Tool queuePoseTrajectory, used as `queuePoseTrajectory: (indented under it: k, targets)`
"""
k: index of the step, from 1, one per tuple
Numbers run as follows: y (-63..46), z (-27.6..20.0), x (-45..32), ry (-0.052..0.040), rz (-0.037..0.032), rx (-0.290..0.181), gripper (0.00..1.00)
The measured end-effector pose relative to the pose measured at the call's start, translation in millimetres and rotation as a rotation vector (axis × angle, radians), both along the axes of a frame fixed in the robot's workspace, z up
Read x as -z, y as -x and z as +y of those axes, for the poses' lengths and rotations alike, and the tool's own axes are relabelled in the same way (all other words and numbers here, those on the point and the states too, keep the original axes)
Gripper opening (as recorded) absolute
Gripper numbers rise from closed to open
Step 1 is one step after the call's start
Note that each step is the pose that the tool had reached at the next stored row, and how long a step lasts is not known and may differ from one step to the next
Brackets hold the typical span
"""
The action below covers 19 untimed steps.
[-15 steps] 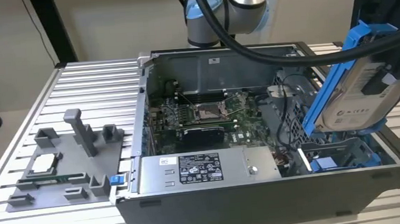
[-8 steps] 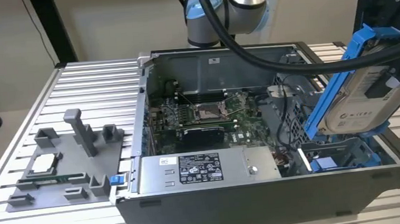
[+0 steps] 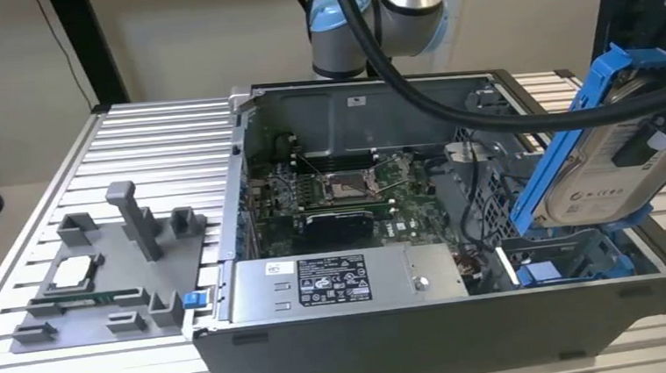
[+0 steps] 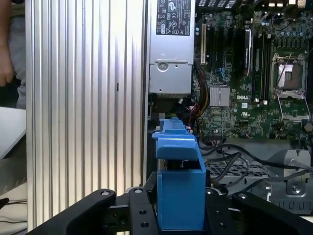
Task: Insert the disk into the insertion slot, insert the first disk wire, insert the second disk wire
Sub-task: 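Insert the disk into the insertion slot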
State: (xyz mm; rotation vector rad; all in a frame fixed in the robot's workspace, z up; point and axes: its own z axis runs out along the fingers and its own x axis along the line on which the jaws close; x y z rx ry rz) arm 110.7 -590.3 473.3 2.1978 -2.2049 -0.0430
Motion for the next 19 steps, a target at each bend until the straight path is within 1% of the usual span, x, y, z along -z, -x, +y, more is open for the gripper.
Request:
queuePoseTrajectory:
  k: [9,19]
  targets:
    - [-2.4,-1.1,0.8,0.0001,0.0002,0.0,0.0]
    - [-4.5,-2.4,3.9,0.0001,0.0003,0.0,0.0]
